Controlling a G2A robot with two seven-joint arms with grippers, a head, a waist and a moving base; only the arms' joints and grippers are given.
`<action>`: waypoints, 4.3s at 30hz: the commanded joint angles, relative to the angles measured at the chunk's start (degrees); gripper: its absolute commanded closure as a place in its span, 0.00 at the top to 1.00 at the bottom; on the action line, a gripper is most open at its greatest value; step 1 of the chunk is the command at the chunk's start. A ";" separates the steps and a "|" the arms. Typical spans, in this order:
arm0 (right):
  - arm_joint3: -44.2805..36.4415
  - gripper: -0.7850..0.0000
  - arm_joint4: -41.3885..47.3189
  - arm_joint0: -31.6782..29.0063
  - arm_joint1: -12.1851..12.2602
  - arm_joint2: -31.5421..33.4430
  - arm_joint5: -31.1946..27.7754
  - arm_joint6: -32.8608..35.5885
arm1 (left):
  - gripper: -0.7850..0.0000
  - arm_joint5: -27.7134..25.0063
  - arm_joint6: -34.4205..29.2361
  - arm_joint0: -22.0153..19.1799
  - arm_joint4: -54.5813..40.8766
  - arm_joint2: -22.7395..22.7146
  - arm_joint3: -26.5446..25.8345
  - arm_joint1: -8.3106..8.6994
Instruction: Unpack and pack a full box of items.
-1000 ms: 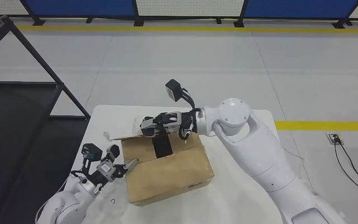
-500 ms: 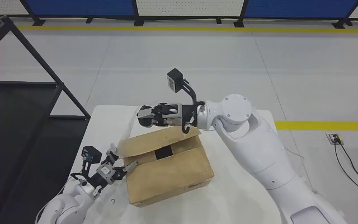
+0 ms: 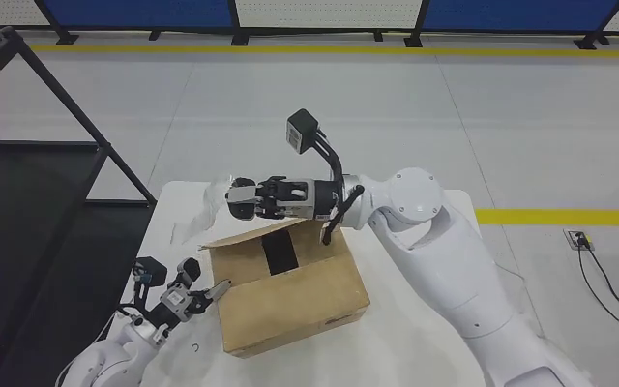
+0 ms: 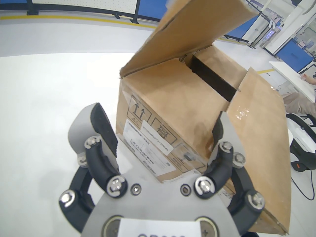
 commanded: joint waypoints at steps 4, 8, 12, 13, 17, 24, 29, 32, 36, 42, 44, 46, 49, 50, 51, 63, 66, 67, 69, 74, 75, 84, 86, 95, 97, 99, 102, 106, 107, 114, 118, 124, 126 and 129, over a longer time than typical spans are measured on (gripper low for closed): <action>-0.76 0.00 -0.36 -0.02 -0.06 0.17 0.09 -0.26 | 1.00 0.13 0.26 0.10 -0.21 -0.28 0.22 0.06; -1.60 0.00 -0.47 -0.18 -0.04 0.64 -0.07 -0.40 | 1.00 0.58 1.37 0.36 -0.49 -1.40 -0.06 0.14; -3.00 0.00 -0.63 -1.19 0.25 1.86 -0.35 -0.35 | 1.00 -2.71 0.61 1.99 -1.16 -3.88 -1.31 0.60; -3.36 0.00 -0.60 -1.61 0.37 2.28 -0.10 -0.33 | 1.00 -4.30 -0.19 2.64 -1.12 -4.78 -1.63 0.82; -4.37 0.00 -1.14 -2.24 0.72 3.23 2.30 -0.37 | 1.00 -9.00 -1.77 5.45 -6.12 -9.05 -3.13 1.45; -4.37 0.00 -1.14 -2.24 0.72 3.23 2.30 -0.37 | 1.00 -7.76 -0.20 7.34 -13.84 -13.33 -5.86 1.68; -5.78 0.00 -0.54 -4.33 0.73 3.21 1.78 -1.72 | 1.00 -1.68 0.76 5.69 -8.10 -9.86 -6.63 1.29; -6.38 0.00 0.29 -5.79 0.74 3.37 1.52 -2.50 | 1.00 0.38 2.50 4.49 -6.65 -7.52 -6.07 0.97; -7.57 0.00 1.23 -7.72 0.63 3.13 0.93 -4.05 | 1.00 3.05 4.76 3.20 -5.09 -5.65 -5.05 0.63; -10.48 0.00 1.25 -10.87 0.70 3.37 0.51 -6.52 | 1.00 4.22 5.64 1.61 -4.35 -4.11 -3.77 0.39; -11.44 0.00 1.23 -11.94 0.77 3.57 0.61 -7.13 | 1.00 4.29 5.73 1.27 -4.32 -3.77 -3.55 0.34; -12.30 0.00 0.89 -12.97 0.85 3.70 0.67 -7.69 | 1.00 4.35 5.68 0.98 -4.19 -3.48 -3.40 0.30; -13.60 0.00 0.60 -14.54 0.97 3.92 0.69 -8.33 | 1.00 4.28 5.54 0.53 -4.12 -3.11 -3.23 0.26; -13.97 0.00 0.40 -15.02 1.02 4.04 0.60 -8.59 | 1.00 4.25 5.53 0.39 -4.15 -3.01 -3.14 0.24; -14.35 0.00 0.27 -15.49 1.06 4.15 0.49 -8.80 | 1.00 4.23 5.44 0.24 -4.11 -2.91 -3.06 0.23; -17.31 0.00 -0.06 -19.86 1.17 4.44 -1.10 -11.34 | 1.00 3.81 4.75 -0.66 -4.05 -2.10 -2.61 0.15; -16.83 0.00 0.49 -20.26 0.98 3.95 -1.78 -11.87 | 1.00 3.58 4.91 -0.56 -3.98 -1.99 -2.46 0.13; -16.60 0.00 0.70 -20.30 0.90 3.77 -2.06 -12.12 | 1.00 3.54 4.98 -0.53 -3.94 -1.98 -2.44 0.12; -16.10 0.00 1.45 -20.43 0.72 3.41 -2.61 -12.38 | 1.00 3.42 5.34 -0.48 -3.97 -2.02 -2.46 0.10; -15.04 0.00 2.50 -20.46 0.34 2.67 -3.51 -12.86 | 1.00 2.83 6.89 0.03 -3.41 -2.20 -3.40 0.06; -14.96 0.00 2.67 -20.50 0.27 2.57 -3.69 -12.97 | 1.00 2.57 7.12 0.25 -3.28 -2.14 -3.75 0.04; -14.67 0.00 2.72 -21.24 0.00 2.63 -4.38 -13.81 | 1.00 -0.60 6.96 2.49 0.69 -0.74 -8.80 0.08; -14.65 0.00 2.88 -21.43 -0.02 2.82 -4.50 -13.70 | 1.00 0.14 6.43 2.39 1.96 -0.14 -8.97 0.04; -15.16 0.00 2.42 -22.84 0.15 4.23 -4.27 -13.69 | 1.00 2.23 4.16 0.00 3.36 2.45 -6.26 -0.19; -15.13 0.00 2.53 -22.95 0.15 4.48 -4.08 -13.83 | 1.00 2.27 3.93 -0.34 3.53 2.61 -5.93 -0.20; -15.16 0.00 2.53 -23.23 0.20 4.88 -4.14 -13.79 | 1.00 2.25 3.95 -0.36 3.61 2.55 -5.81 -0.19; -15.42 0.00 2.51 -23.82 0.33 5.59 -4.13 -13.55 | 1.00 2.10 3.89 0.01 3.65 1.99 -5.88 -0.11; -15.75 0.00 2.44 -24.68 0.55 6.61 -3.72 -13.23 | 1.00 2.20 3.50 0.73 2.76 1.04 -5.85 -0.02; -15.83 0.00 2.59 -24.93 0.61 6.85 -3.46 -13.04 | 1.00 2.23 3.28 0.77 2.60 0.81 -5.77 0.01; -16.25 0.00 3.52 -26.22 0.93 8.19 -2.74 -11.58 | 1.00 2.59 3.35 0.98 1.91 0.10 -6.22 0.06; -16.40 0.00 3.58 -26.51 1.00 8.44 -2.58 -11.33 | 1.00 2.61 4.10 1.18 1.32 0.27 -7.26 -0.01; -16.12 0.00 3.83 -26.53 1.04 8.59 -2.47 -10.90 | 1.00 3.12 2.51 0.06 2.26 2.24 -7.62 -0.15; -15.91 0.00 3.96 -26.39 1.03 8.54 -2.40 -10.65 | 1.00 3.81 1.83 -0.96 2.77 3.08 -7.04 -0.23; -15.55 0.00 4.07 -26.17 1.01 8.47 -2.32 -10.43 | 1.00 4.37 1.77 -1.98 2.88 4.11 -6.56 -0.37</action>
